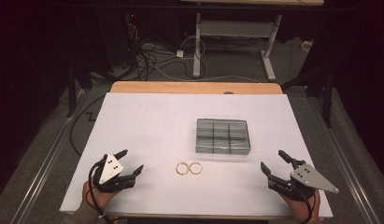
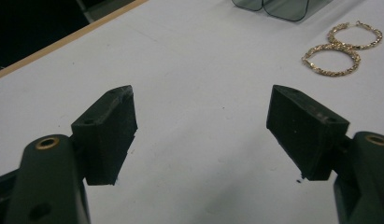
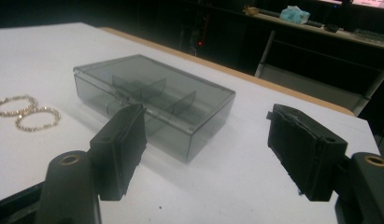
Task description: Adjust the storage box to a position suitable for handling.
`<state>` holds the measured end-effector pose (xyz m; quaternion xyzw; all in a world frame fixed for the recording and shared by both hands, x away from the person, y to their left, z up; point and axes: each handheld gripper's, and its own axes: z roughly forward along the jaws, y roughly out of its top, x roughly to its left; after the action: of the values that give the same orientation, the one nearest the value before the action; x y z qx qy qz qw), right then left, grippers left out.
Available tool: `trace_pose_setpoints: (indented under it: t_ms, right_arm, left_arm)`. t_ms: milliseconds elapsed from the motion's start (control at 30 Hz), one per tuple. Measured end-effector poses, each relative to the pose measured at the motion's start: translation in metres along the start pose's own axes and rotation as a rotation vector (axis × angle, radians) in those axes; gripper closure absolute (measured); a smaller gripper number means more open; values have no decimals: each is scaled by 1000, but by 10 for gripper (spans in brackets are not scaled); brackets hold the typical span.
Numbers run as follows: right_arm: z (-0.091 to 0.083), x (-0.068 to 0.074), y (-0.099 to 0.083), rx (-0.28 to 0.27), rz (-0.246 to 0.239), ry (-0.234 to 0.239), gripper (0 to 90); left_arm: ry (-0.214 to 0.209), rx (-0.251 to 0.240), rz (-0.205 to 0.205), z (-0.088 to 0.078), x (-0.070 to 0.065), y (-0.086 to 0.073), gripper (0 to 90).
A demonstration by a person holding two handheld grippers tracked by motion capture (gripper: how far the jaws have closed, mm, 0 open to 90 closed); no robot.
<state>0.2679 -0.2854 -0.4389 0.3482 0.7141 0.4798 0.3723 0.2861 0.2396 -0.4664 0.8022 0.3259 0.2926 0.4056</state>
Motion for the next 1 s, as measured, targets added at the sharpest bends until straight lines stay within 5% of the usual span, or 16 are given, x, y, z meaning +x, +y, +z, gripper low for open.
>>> trace_pose_setpoints:
  t_ms: [367,667,833,1000]
  right_arm:
    - [5,4,-1,17,-32,2,305]
    - [16,1,-5,50,-64,-2,455]
    - [31,-14,-9,116,-81,-14,770]
    - [53,-32,-7,206,-84,-34,900]
  left_arm:
    - [-5,21,-14,4,4,-3,231]
    - [-9,58,-14,12,4,0,305]
    - [-91,104,-65,35,11,10,654]
    - [-152,148,-106,62,14,25,853]
